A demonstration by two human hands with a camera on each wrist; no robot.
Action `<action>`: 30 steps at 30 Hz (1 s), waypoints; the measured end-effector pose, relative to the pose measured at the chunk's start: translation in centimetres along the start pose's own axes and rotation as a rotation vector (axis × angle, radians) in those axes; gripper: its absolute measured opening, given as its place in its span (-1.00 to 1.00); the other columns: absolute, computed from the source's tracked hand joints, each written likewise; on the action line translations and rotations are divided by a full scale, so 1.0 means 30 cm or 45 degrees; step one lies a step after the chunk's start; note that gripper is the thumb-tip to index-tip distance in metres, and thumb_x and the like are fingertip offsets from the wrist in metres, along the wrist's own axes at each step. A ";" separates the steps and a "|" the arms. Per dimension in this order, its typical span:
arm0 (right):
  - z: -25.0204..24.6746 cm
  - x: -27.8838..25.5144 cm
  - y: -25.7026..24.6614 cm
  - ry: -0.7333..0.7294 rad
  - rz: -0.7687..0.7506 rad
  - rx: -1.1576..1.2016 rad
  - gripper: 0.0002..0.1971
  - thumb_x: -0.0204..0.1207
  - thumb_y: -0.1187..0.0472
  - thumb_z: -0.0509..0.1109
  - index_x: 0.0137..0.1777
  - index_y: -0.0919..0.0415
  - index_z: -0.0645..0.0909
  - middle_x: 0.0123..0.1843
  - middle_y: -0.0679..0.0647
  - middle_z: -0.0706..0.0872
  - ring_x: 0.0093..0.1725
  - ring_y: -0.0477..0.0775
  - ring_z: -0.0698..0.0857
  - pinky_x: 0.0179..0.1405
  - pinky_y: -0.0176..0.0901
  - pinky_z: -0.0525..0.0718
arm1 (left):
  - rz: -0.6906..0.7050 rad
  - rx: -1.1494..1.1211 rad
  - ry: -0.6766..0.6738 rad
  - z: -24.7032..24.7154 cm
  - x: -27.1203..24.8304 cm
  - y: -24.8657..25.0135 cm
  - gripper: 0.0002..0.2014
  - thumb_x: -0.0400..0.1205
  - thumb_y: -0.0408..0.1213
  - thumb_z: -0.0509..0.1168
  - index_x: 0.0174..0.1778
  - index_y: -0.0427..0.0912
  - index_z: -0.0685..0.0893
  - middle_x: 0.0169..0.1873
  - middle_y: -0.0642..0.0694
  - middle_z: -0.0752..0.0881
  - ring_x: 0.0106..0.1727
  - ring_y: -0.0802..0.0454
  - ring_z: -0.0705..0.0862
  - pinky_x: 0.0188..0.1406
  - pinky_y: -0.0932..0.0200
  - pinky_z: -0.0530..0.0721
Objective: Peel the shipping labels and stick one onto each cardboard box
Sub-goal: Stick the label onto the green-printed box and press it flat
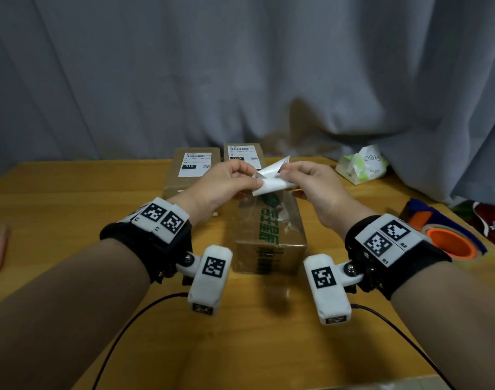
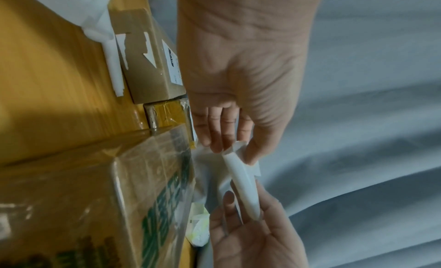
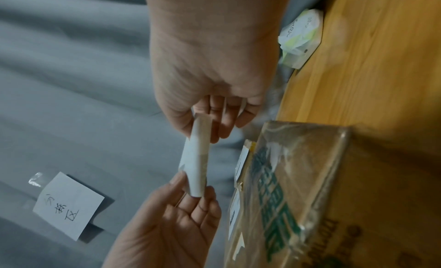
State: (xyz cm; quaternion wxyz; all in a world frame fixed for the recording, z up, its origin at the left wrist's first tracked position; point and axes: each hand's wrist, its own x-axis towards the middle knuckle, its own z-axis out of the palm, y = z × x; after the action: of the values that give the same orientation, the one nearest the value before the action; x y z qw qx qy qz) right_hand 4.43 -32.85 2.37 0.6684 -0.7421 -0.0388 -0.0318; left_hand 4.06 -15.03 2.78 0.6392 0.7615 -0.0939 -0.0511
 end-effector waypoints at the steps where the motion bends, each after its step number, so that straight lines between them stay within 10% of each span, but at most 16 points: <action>1: -0.004 -0.003 0.006 -0.010 0.000 -0.008 -0.90 0.48 0.30 0.45 -0.03 0.18 0.73 -0.08 0.07 0.75 -0.09 -0.02 0.68 -0.13 -0.27 0.63 | -0.024 -0.024 0.000 0.003 0.003 -0.002 -0.90 0.53 -0.40 0.40 -0.14 -0.12 0.65 -0.22 -0.08 0.72 -0.27 0.09 0.69 -0.32 0.31 0.69; 5: -0.003 -0.007 0.021 -0.042 -0.002 -0.036 -0.80 0.48 0.31 0.45 0.10 0.28 0.71 -0.03 0.08 0.74 -0.14 -0.09 0.68 -0.25 -0.39 0.63 | -0.105 -0.079 -0.012 0.004 0.017 -0.015 -0.93 0.52 -0.34 0.39 -0.19 -0.08 0.64 -0.19 -0.08 0.72 -0.19 0.03 0.67 -0.17 0.18 0.63; 13: 0.012 0.000 0.025 -0.136 -0.007 -0.045 -0.80 0.51 0.30 0.44 0.13 0.20 0.69 0.01 0.14 0.70 -0.20 -0.09 0.67 -0.43 -0.49 0.59 | -0.115 0.034 0.165 -0.016 0.054 -0.022 -0.91 0.59 -0.18 0.35 -0.18 -0.10 0.65 -0.36 0.00 0.68 -0.46 0.20 0.56 -0.51 0.37 0.54; 19: 0.006 -0.002 0.035 -0.251 -0.108 -0.297 -0.88 0.47 0.21 0.49 -0.02 0.04 0.73 0.08 0.13 0.70 -0.03 0.03 0.64 -0.15 -0.36 0.65 | -0.064 0.051 0.224 -0.029 0.055 -0.042 -0.93 0.61 -0.29 0.32 -0.20 -0.12 0.63 -0.32 -0.08 0.68 -0.49 0.12 0.54 -0.44 0.25 0.53; 22: 0.007 0.003 0.030 -0.213 -0.252 -0.666 -0.79 0.40 0.22 0.55 0.03 0.13 0.74 0.07 0.05 0.50 -0.03 -0.05 0.51 -0.12 -0.63 0.49 | -0.049 0.008 0.205 -0.018 0.053 -0.049 -0.88 0.59 -0.37 0.33 -0.25 -0.11 0.61 -0.32 -0.05 0.66 -0.41 0.12 0.57 -0.43 0.31 0.56; 25: 0.005 0.000 0.008 -0.174 -0.326 -1.009 -0.75 0.36 0.11 0.58 0.05 0.03 0.73 0.04 -0.02 0.36 0.13 -0.03 0.34 0.21 -0.33 0.37 | -0.037 -0.030 0.203 -0.006 0.056 -0.049 -0.88 0.58 -0.36 0.36 -0.28 -0.14 0.62 -0.36 -0.06 0.64 -0.44 0.16 0.58 -0.47 0.35 0.56; 30: 0.003 -0.007 -0.034 -0.058 -0.506 -1.320 -0.82 0.40 0.04 0.52 0.01 -0.07 0.73 -0.02 -0.05 0.33 0.08 -0.03 0.28 0.09 -0.22 0.28 | -0.075 -0.001 0.376 0.015 0.070 -0.041 -0.82 0.60 -0.28 0.35 -0.06 -0.35 0.68 -0.47 -0.06 0.59 -0.63 0.28 0.50 -0.63 0.49 0.50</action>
State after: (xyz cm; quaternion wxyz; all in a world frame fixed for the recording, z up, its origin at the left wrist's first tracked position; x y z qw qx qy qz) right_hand 4.13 -32.65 3.36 0.1958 -0.9528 -0.1717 -0.1561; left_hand 6.11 -15.70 1.58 0.6446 0.7630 0.0235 0.0425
